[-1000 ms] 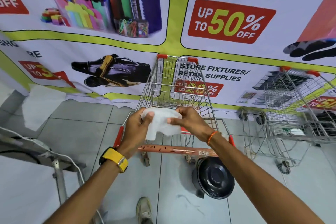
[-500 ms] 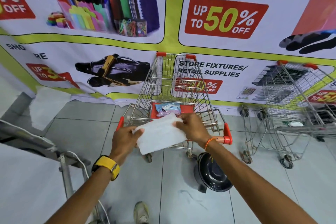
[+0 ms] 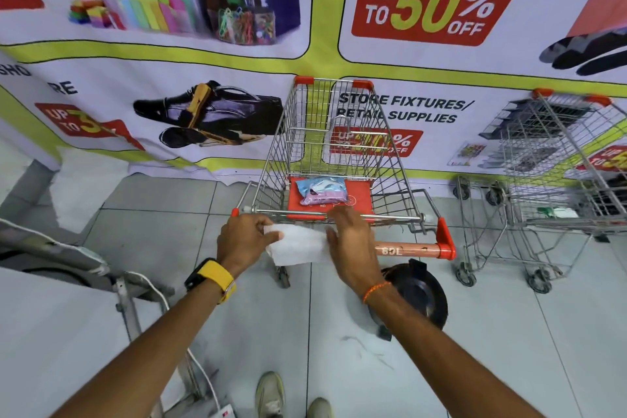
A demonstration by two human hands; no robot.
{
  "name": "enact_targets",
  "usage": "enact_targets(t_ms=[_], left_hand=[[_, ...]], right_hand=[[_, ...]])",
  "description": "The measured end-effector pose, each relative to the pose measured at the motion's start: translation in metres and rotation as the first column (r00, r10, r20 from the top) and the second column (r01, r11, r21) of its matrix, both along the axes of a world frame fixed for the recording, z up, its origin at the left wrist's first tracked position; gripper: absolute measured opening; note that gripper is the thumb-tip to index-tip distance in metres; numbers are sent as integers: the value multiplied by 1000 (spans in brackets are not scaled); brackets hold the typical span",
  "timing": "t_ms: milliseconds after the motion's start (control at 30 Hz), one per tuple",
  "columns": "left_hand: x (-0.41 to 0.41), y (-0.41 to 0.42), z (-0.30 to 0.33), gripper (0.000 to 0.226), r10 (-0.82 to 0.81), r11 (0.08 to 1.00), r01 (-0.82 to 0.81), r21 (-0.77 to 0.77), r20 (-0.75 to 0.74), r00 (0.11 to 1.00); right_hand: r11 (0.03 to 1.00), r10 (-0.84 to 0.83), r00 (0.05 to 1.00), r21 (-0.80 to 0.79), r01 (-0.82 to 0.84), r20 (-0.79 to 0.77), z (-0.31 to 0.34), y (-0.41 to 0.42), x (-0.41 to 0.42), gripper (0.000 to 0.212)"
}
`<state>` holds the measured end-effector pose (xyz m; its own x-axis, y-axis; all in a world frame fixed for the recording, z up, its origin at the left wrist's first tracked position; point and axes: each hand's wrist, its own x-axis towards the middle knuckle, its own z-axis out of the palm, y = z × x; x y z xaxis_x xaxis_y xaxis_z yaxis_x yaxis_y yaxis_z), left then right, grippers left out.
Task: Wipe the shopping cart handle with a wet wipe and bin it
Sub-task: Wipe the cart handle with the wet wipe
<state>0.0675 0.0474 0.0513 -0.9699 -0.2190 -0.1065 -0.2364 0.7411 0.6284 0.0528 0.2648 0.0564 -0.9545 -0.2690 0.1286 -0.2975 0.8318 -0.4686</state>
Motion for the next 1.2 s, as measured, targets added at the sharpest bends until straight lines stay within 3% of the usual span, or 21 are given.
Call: enact_targets(t_ms=[100, 167, 233, 333, 400, 467, 600, 1000, 1200], left_hand=[[-7, -11, -5, 11, 1, 1000, 1, 17, -92, 996], [-14, -26, -13, 13, -23, 1000, 19, -20, -183, 983], [-24, -42, -28, 27, -111, 992, 100, -77, -167, 980], [-31, -53, -42, 74, -219, 975, 220, 25, -44, 975], [-33, -55, -47, 90, -228, 969, 229, 90, -30, 973], [-35, -59, -49, 82, -218, 969, 221, 111, -34, 975], [-38, -65, -56, 44, -227, 969, 230, 88, -47, 973], [-38, -64, -59, 44, -238, 971, 238, -6, -41, 970], [-33, -50, -56, 45, -185, 983, 186, 6, -44, 982]], right_hand=[[967, 212, 976, -149, -205, 39, -14, -33, 19, 30], [959, 263, 964, -97, -265, -36, -31, -51, 26, 33], [968, 250, 961, 18, -249, -117, -47, -67, 27, 31], [985, 146, 972, 123, -124, -185, -59, -89, 27, 27], [985, 112, 970, 154, -80, -214, -62, -99, 30, 26], [981, 119, 962, 177, -76, -244, -66, -103, 30, 26], [979, 138, 937, 189, -79, -322, -73, -77, 26, 26], [985, -26, 883, 138, 102, -468, -78, 134, 9, 30], [977, -171, 867, 31, 209, -468, -83, 127, 14, 28]])
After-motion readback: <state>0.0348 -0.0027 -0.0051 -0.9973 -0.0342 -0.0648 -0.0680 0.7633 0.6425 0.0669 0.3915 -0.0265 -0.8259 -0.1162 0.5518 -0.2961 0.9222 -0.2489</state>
